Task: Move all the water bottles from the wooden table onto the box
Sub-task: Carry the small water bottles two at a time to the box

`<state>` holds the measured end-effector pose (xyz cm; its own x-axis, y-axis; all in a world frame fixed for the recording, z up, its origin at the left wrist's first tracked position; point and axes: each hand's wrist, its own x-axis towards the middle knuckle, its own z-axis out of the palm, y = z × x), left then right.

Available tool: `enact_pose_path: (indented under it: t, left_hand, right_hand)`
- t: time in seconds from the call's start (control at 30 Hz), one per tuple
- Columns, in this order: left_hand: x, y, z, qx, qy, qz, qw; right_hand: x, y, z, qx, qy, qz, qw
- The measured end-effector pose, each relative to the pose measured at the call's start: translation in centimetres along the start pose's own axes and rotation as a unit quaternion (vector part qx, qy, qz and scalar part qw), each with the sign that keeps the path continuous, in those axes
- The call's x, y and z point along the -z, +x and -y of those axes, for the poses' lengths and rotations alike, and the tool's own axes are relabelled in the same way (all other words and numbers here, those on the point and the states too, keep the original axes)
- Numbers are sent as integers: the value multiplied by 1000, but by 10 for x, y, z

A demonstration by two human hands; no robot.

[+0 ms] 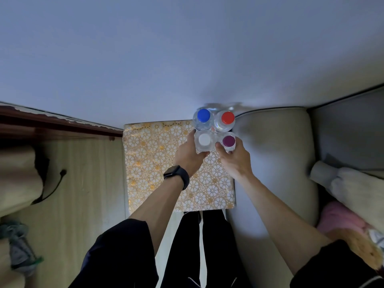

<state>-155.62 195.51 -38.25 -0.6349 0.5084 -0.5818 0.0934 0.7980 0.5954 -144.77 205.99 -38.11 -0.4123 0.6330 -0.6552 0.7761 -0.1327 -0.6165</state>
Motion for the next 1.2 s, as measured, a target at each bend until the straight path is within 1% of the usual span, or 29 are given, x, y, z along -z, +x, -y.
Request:
enact_pose_path:
  t: [0.17, 0.3, 0.4, 0.5, 0.6, 0.73, 0.83, 0.93, 1.07, 1.17, 1.2]
  left_hand:
    - [3, 1, 0, 5, -7, 13, 1000]
    - [9, 0, 0, 20, -20, 37, 999]
    - [19, -9, 2, 51, 3, 65, 997]
    - [38, -33, -2, 61, 39, 78, 994]
    - [65, -69, -11, 53, 50, 86, 994]
    - [106, -127, -30, 13, 66, 54, 996]
    - [140, -170, -38, -22, 70, 12, 997]
    - [170, -205, -31, -31, 68, -41, 996]
    - [205, -241, -7, -8, 58, -109, 992]
    - [225, -271, 15, 37, 33, -167, 985]
    - [230, -283, 22, 53, 27, -188, 980]
  right_hand:
    - [3, 3, 8, -10, 14, 34, 999]
    - [8, -7, 9, -21, 27, 36, 999]
    - [17, -25, 9, -42, 29, 33, 998]
    - [37, -57, 21, -40, -18, 32, 999]
    - [60, -97, 37, -16, -77, 39, 996]
    - [86, -155, 62, 52, -149, 22, 987]
    - [98, -195, 88, 141, -174, 2, 975]
    - [97, -227, 111, 221, -177, -11, 959]
    - [76, -252, 147, 310, -175, 3, 934]
    - [53, -267, 172, 371, -193, 48, 907]
    - [44, -271, 179, 398, -203, 67, 892]
